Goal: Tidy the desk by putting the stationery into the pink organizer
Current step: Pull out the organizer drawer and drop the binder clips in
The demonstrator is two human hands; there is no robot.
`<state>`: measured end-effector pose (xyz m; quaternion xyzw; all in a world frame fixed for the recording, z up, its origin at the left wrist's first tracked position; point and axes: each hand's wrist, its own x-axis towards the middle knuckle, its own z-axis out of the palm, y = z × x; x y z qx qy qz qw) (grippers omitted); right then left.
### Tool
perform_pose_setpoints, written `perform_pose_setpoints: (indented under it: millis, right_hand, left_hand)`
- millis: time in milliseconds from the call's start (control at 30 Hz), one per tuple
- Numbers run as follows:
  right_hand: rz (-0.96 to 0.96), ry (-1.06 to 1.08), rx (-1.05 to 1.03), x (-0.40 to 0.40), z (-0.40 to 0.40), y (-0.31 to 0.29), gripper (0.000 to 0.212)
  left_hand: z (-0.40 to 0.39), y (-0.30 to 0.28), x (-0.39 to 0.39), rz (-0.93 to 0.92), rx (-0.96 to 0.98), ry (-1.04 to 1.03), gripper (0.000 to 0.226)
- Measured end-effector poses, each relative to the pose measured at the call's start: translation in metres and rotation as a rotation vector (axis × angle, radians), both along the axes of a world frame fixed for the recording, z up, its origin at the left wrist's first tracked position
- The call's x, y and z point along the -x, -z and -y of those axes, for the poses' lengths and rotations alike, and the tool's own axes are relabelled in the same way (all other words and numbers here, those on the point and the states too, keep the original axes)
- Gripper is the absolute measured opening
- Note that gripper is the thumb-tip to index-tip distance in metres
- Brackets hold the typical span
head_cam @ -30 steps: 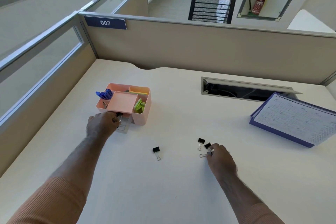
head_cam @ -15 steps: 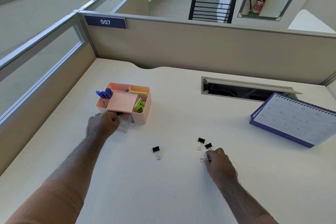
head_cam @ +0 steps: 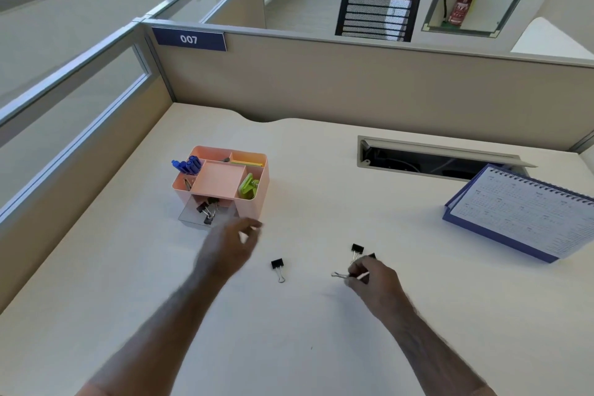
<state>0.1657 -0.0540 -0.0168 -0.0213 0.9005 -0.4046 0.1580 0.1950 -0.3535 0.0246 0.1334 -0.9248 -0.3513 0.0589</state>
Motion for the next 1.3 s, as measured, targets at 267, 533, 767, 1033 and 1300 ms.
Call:
perform_pose_setpoints:
  millis: [267, 533, 767, 1033, 1300]
  right_hand:
    - [0.006, -0.054, 0.282, -0.008, 0.045, -0.05, 0.012]
    - [-0.087, 0.027, 0.221, 0.001, 0.029, -0.035, 0.013]
    - [-0.084, 0.071, -0.328, 0.026, -0.023, 0.007, 0.033]
    - [-0.046, 0.026, -0.464, 0.03, -0.016, 0.02, 0.038]
    - [-0.035, 0.04, -0.531, 0.035, -0.012, 0.027, 0.019]
  left_hand:
    - [-0.066, 0.002, -0.017, 0.135, -0.341, 0.274, 0.01]
    - [-0.026, -0.014, -0.007, 0.015, -0.298, 0.065, 0.016]
    - [0.072, -0.023, -0.002, -0.093, 0.221, -0.281, 0.016]
    - [0.087, -0.015, 0.003, 0.008, 0.533, -0.25, 0.011]
    - [0.088, 0.004, 0.018, 0.1, 0.661, -0.12, 0.015]
